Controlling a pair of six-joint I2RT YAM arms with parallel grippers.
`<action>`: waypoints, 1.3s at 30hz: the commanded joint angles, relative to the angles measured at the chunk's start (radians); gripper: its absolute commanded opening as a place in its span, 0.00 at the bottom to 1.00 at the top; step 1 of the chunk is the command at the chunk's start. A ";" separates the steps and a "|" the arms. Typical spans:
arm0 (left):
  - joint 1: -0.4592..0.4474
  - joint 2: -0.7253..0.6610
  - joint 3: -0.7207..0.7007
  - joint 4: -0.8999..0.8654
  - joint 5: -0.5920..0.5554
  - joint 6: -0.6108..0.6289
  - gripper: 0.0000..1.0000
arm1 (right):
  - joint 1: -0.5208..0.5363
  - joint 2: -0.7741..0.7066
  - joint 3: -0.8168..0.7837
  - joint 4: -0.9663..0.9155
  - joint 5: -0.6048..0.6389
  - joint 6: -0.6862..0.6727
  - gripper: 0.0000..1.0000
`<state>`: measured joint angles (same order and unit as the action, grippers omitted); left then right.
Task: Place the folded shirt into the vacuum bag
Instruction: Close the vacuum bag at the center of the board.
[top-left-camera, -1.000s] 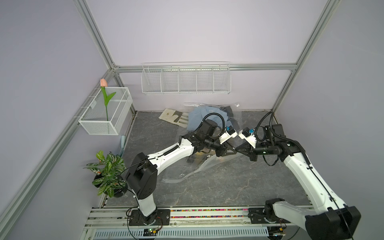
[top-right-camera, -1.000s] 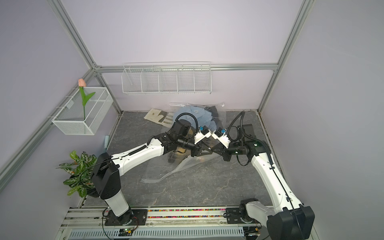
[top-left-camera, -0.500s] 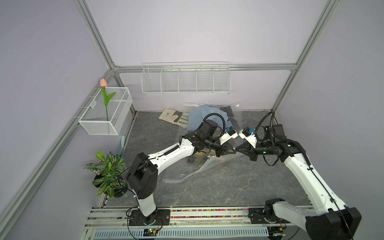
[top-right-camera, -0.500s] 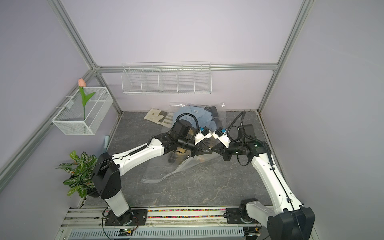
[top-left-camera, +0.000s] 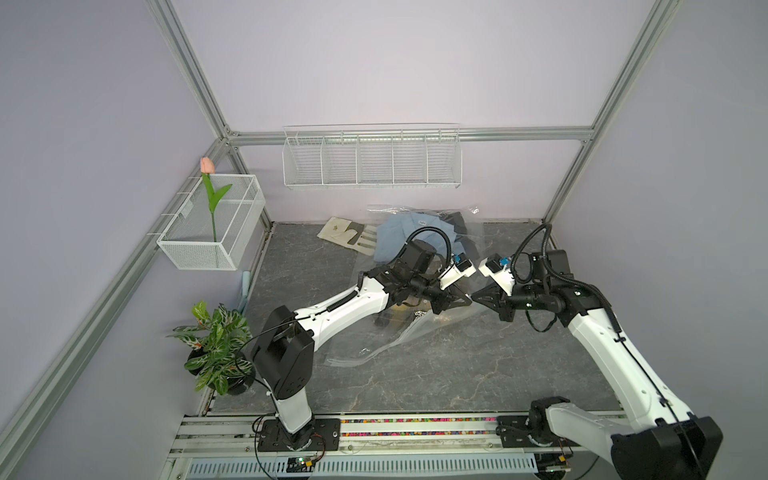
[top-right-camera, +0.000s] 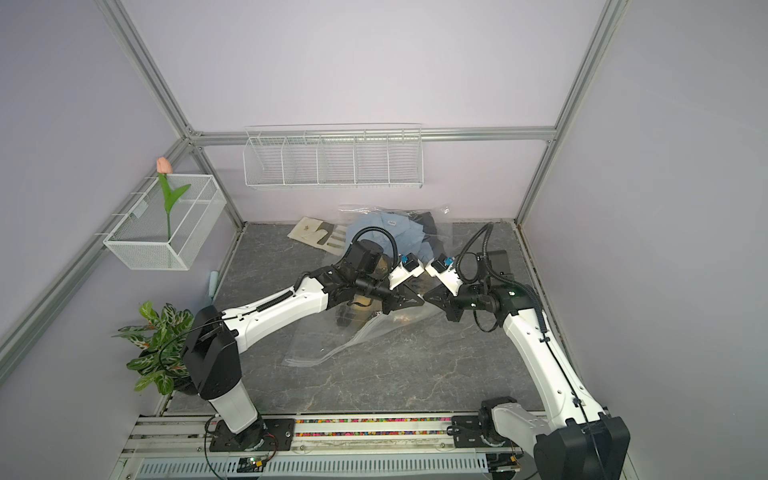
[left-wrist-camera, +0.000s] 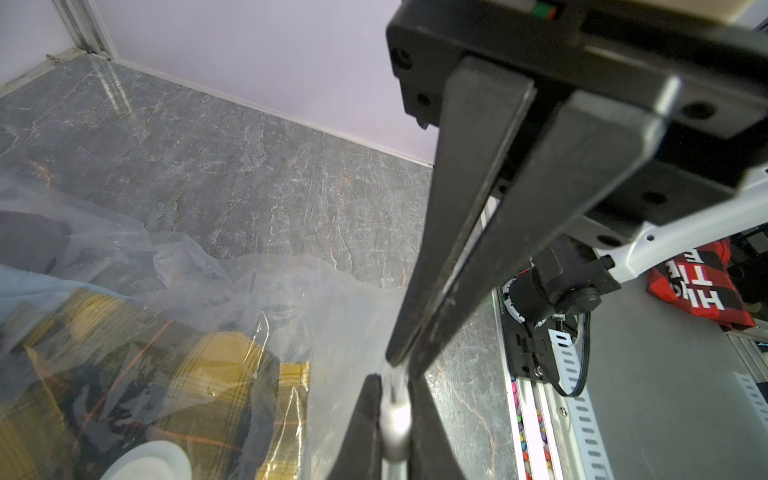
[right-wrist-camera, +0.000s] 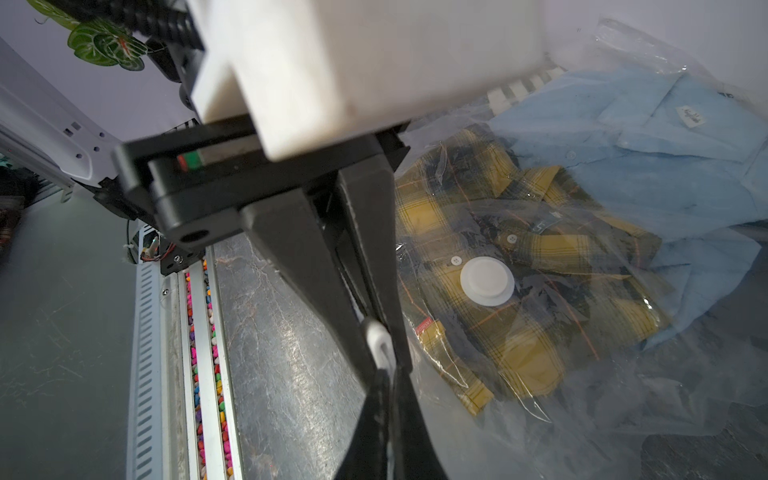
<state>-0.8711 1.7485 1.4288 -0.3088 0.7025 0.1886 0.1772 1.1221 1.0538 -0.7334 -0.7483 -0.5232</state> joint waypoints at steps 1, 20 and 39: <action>0.031 -0.017 -0.034 -0.193 -0.165 0.040 0.00 | -0.025 -0.061 -0.002 0.044 -0.047 0.001 0.07; 0.040 -0.138 -0.267 -0.124 -0.257 -0.034 0.00 | -0.069 -0.147 -0.081 0.151 -0.056 0.095 0.07; -0.016 -0.155 -0.137 -0.009 -0.113 -0.095 0.00 | 0.022 -0.009 -0.084 0.121 -0.009 0.075 0.29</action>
<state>-0.8825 1.6024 1.2446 -0.3202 0.5659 0.0803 0.1925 1.1156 0.9638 -0.6510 -0.7471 -0.4606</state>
